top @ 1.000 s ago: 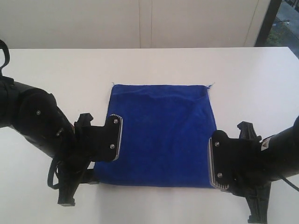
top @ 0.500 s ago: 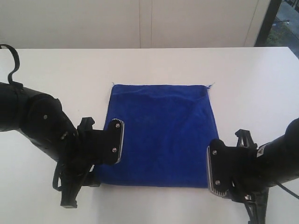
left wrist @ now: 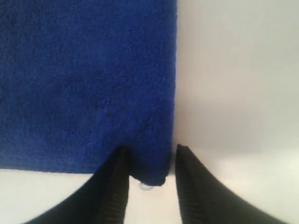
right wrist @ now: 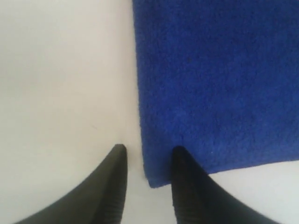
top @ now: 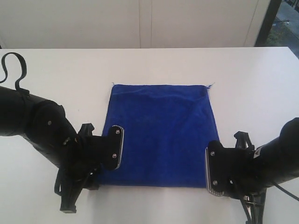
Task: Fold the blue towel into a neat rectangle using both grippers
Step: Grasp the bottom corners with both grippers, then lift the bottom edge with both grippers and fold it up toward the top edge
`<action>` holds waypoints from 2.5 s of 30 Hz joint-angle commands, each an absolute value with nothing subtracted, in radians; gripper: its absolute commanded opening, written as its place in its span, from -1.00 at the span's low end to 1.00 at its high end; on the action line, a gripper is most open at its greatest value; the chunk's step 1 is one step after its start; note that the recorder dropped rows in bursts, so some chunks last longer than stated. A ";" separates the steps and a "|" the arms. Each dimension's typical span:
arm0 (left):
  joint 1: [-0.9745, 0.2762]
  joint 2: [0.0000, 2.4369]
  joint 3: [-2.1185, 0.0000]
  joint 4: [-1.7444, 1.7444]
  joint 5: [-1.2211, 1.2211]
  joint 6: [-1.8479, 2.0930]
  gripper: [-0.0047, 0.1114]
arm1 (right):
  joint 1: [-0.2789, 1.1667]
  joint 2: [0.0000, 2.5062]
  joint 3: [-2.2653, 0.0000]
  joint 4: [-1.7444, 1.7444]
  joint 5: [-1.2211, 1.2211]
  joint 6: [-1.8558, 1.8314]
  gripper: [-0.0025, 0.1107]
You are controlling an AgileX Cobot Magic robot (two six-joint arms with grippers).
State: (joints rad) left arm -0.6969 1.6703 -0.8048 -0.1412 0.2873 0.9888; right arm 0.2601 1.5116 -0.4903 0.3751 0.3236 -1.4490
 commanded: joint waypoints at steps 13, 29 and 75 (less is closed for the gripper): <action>-0.701 1.602 -0.799 -0.154 0.463 0.897 -0.92 | 0.260 1.358 -0.487 0.374 0.413 -1.453 -0.96; -0.701 1.448 -0.799 -0.254 0.599 0.859 -0.92 | 0.260 1.170 -0.423 0.389 0.542 -1.406 -0.88; -0.701 1.439 -0.799 -0.257 0.638 0.881 -0.92 | 0.331 1.271 -0.377 0.445 0.360 -1.459 -0.96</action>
